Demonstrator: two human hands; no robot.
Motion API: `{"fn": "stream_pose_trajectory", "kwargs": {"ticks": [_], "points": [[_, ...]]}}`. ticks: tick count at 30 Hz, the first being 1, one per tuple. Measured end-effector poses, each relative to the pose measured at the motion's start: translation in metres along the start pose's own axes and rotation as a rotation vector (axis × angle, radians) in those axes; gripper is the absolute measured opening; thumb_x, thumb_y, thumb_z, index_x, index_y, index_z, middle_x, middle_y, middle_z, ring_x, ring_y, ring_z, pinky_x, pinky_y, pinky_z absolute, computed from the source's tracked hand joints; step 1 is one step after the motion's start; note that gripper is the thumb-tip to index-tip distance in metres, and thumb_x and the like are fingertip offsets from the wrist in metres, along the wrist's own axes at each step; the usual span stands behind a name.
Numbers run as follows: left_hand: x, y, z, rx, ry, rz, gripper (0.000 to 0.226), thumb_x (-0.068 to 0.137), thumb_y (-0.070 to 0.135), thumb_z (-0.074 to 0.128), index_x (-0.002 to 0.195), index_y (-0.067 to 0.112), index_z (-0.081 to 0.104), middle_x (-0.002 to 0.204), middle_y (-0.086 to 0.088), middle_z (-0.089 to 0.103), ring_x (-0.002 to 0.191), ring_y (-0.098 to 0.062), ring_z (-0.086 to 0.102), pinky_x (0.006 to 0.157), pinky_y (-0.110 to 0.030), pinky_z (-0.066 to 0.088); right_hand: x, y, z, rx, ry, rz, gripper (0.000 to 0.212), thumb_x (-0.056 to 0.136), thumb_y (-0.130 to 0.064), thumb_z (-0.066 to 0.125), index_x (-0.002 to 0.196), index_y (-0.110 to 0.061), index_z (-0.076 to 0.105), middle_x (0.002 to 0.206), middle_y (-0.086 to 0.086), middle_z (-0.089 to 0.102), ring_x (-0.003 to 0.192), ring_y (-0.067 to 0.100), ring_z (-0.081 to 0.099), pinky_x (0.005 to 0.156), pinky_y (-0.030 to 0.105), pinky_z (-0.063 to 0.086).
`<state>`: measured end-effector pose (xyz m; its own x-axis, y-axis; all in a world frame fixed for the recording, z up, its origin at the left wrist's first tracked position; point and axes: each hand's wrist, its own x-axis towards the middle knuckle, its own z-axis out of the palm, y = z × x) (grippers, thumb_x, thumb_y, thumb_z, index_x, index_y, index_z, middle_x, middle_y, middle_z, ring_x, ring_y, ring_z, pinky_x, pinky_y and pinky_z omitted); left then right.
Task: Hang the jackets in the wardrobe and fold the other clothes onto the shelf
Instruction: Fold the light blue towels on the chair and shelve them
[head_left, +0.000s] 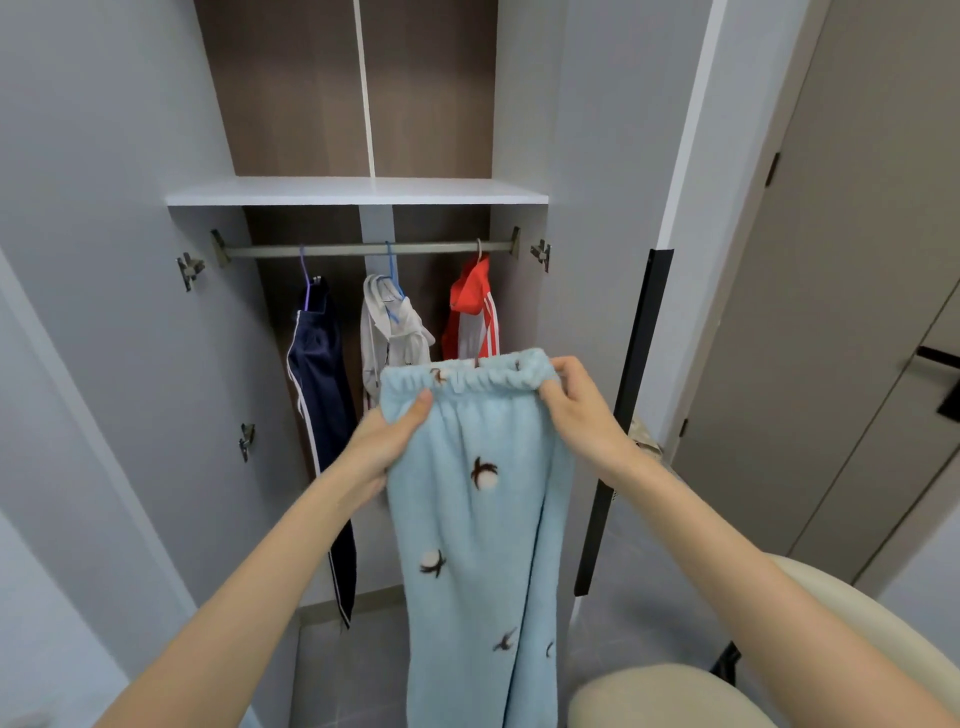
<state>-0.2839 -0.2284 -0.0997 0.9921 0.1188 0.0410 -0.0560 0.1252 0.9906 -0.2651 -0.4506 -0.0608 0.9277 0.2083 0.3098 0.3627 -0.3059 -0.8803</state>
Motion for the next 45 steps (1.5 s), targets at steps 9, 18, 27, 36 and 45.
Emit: {"fn": "stream_pose_trajectory", "kwargs": {"ticks": [9,18,27,36,45], "points": [[0.008,0.026,-0.017,0.495,-0.074,0.174,0.016,0.081,0.042,0.073,0.094,0.035,0.069,0.093,0.016,0.072,0.086,0.008,0.065,0.067,-0.007,0.048,0.009,0.029,0.002,-0.735,-0.083,-0.094,0.018,0.099,-0.023,0.041,0.112,-0.011,0.047,0.087,-0.003,0.050,0.085,0.018,0.042,0.066,0.030,0.033],[0.050,0.031,-0.014,0.687,-0.109,0.235,0.016,0.081,0.043,0.073,0.093,0.033,0.069,0.090,0.017,0.068,0.086,0.007,0.061,0.069,-0.009,0.044,0.049,0.028,0.020,-0.160,-0.037,0.301,0.035,0.090,0.005,0.028,0.118,0.002,0.048,0.103,0.023,0.066,0.078,0.037,0.070,0.071,0.047,0.060],[0.078,0.056,0.045,0.558,-0.189,0.481,0.017,0.080,0.024,0.078,0.090,0.030,0.065,0.083,0.023,0.064,0.073,0.023,0.057,0.065,0.001,0.041,0.071,0.024,-0.032,0.026,0.223,0.308,0.033,0.088,0.011,0.028,0.115,0.003,0.046,0.115,0.020,0.057,0.094,0.029,0.062,0.084,0.045,0.057],[0.033,0.039,0.145,0.523,-0.341,0.492,0.026,0.076,0.028,0.081,0.096,0.015,0.070,0.091,0.004,0.072,0.074,0.011,0.060,0.069,-0.009,0.048,0.000,0.044,-0.127,0.146,0.468,0.306,0.028,0.088,0.010,0.029,0.096,-0.009,0.049,0.090,0.008,0.056,0.080,0.019,0.055,0.076,0.034,0.054],[-0.062,-0.023,0.283,0.444,-0.608,0.316,0.020,0.076,0.025,0.082,0.088,0.018,0.068,0.081,0.011,0.070,0.076,0.004,0.063,0.066,-0.013,0.049,-0.142,0.102,-0.230,0.122,0.723,0.431,0.027,0.090,0.002,0.033,0.101,-0.005,0.056,0.098,0.012,0.060,0.087,0.023,0.055,0.080,0.040,0.049]]}}
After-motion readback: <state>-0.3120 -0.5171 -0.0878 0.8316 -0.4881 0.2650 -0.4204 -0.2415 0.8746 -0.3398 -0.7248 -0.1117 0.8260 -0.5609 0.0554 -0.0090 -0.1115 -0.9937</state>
